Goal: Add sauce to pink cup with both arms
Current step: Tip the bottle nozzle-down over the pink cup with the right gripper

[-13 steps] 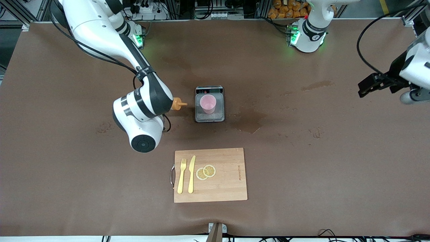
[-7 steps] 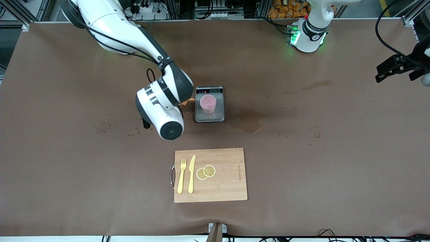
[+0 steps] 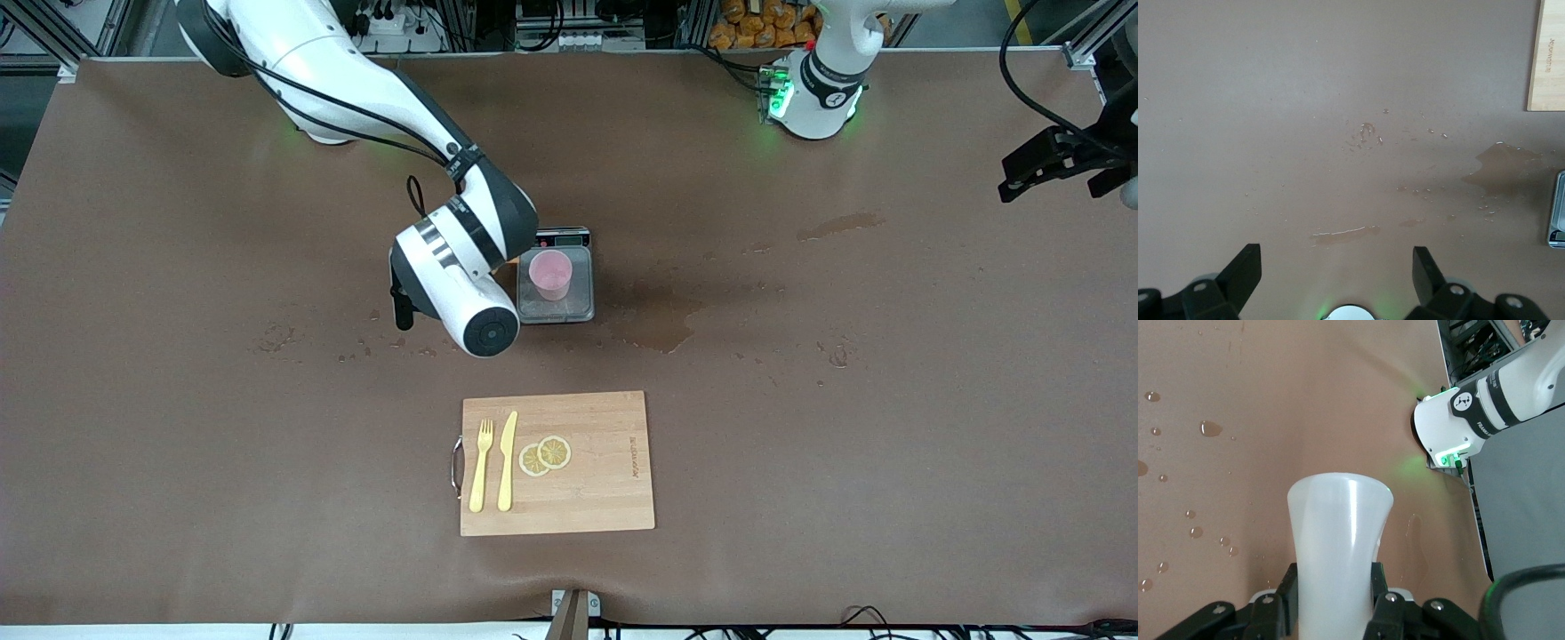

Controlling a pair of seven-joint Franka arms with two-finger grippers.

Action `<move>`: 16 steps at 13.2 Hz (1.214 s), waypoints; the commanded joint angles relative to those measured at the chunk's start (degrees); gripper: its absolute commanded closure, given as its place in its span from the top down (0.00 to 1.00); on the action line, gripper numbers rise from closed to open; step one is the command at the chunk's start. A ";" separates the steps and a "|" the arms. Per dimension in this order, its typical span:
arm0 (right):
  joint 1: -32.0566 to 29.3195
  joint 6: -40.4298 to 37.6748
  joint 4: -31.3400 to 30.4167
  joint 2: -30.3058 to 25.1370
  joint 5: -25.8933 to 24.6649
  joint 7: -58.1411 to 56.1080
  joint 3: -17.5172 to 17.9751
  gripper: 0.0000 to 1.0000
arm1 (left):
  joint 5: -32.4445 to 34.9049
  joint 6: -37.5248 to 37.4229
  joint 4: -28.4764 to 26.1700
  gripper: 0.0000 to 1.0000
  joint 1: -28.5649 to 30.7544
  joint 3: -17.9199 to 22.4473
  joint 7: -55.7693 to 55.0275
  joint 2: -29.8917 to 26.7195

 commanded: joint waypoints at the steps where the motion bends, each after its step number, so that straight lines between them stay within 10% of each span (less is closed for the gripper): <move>1: 1.05 -2.29 0.42 -0.22 -1.60 1.39 -0.49 0.45 | -0.84 -0.13 -1.16 1.00 -0.71 0.50 0.84 -1.60; 16: 1.67 -2.56 0.33 1.36 -4.06 2.97 -0.58 0.41 | -1.19 0.05 -1.52 1.00 -0.80 0.58 1.02 -0.64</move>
